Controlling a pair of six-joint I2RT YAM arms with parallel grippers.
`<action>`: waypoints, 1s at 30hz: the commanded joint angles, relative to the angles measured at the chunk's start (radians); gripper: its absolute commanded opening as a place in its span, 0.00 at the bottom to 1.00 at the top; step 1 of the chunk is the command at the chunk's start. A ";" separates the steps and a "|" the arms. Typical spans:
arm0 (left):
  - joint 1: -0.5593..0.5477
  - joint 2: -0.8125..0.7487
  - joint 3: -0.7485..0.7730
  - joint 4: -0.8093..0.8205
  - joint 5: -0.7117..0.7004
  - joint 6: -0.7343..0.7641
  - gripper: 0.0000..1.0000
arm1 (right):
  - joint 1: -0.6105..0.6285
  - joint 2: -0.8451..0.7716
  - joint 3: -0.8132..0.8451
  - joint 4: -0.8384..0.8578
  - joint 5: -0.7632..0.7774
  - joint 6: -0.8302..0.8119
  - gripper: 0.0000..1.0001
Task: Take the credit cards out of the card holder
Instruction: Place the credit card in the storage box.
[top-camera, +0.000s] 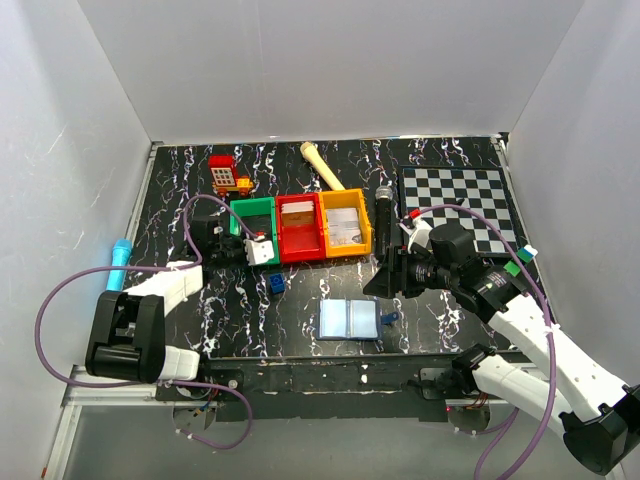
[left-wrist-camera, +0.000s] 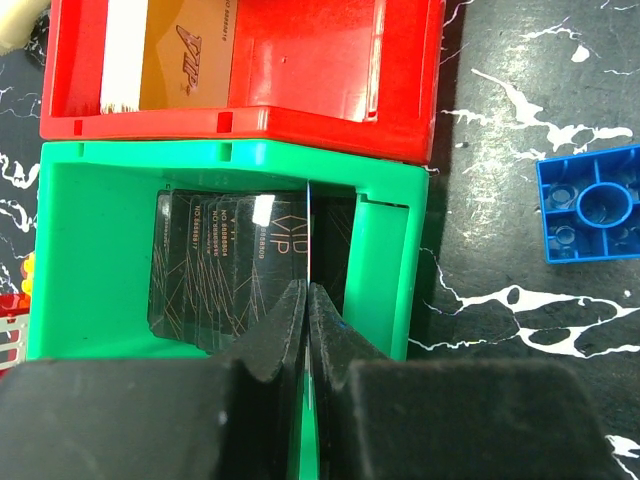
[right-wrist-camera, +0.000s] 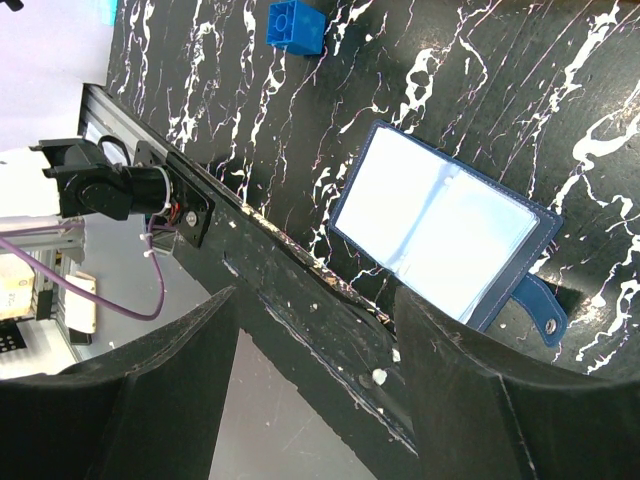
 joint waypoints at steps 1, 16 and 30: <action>-0.012 0.020 0.029 0.005 -0.015 -0.020 0.03 | 0.002 0.003 0.001 0.042 -0.019 -0.005 0.70; -0.014 0.031 0.068 0.007 -0.045 -0.026 0.25 | 0.002 0.013 0.000 0.037 -0.017 -0.016 0.71; -0.014 0.054 0.146 0.008 -0.075 -0.046 0.30 | 0.002 0.017 -0.002 0.037 -0.017 -0.020 0.71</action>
